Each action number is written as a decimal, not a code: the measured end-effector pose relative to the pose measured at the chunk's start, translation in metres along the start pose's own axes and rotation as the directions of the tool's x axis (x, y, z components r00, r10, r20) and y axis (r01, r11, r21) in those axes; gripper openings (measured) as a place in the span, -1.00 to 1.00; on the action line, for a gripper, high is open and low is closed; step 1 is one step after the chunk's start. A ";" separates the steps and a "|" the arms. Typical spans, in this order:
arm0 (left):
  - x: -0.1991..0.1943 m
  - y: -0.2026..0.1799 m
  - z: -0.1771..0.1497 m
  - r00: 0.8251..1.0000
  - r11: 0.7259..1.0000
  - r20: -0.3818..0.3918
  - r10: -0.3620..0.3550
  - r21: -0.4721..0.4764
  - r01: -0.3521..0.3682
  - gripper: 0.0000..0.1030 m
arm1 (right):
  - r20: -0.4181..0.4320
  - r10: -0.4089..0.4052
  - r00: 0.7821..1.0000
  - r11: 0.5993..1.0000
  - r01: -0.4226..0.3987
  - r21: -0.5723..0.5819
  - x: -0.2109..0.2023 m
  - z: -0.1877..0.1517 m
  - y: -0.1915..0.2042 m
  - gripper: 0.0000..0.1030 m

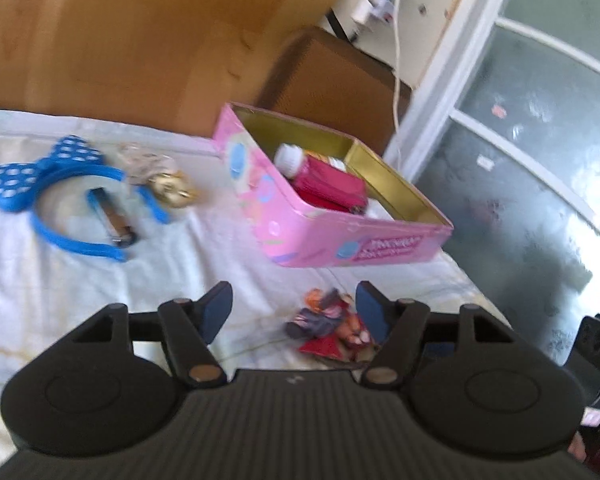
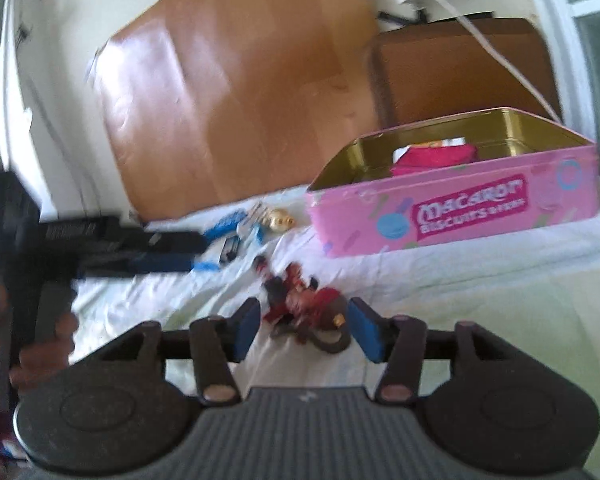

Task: Organize rigid objects
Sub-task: 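Carry the red figurine into the pink tin and release it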

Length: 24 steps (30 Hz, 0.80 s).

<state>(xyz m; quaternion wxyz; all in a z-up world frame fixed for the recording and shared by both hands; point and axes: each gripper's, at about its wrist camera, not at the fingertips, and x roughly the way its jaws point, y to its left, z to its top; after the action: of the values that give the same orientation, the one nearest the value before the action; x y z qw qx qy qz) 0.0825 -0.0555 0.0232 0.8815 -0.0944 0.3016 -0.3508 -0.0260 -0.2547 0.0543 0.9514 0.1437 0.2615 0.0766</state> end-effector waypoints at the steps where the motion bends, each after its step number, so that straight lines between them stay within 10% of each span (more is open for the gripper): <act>1: 0.005 -0.005 0.000 1.000 1.000 -0.013 -0.004 0.015 0.004 0.36 | -0.018 0.000 1.000 1.000 -0.001 -0.028 0.004 0.000 0.003 0.04; 8: 0.038 -0.027 -0.002 0.998 0.996 -0.068 -0.013 0.084 0.018 0.33 | -0.120 -0.070 0.990 0.972 0.041 -0.232 0.036 0.002 0.018 0.18; 11: 0.059 -0.025 -0.004 0.991 0.996 -0.132 -0.009 0.092 0.021 -0.35 | -0.151 -0.063 0.987 0.972 0.026 -0.232 0.048 0.002 0.014 0.15; 24: 0.044 -0.058 0.072 0.992 0.975 0.086 -0.091 0.209 0.071 -0.48 | 0.150 -0.097 0.984 0.961 0.132 -0.244 0.034 0.063 0.013 0.08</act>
<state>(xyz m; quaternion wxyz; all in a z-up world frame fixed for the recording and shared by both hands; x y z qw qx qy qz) 0.1183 -0.1313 0.0819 0.8848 -0.0315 0.2173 -0.4110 0.0347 -0.2497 0.0943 0.9805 0.0106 0.1914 0.0442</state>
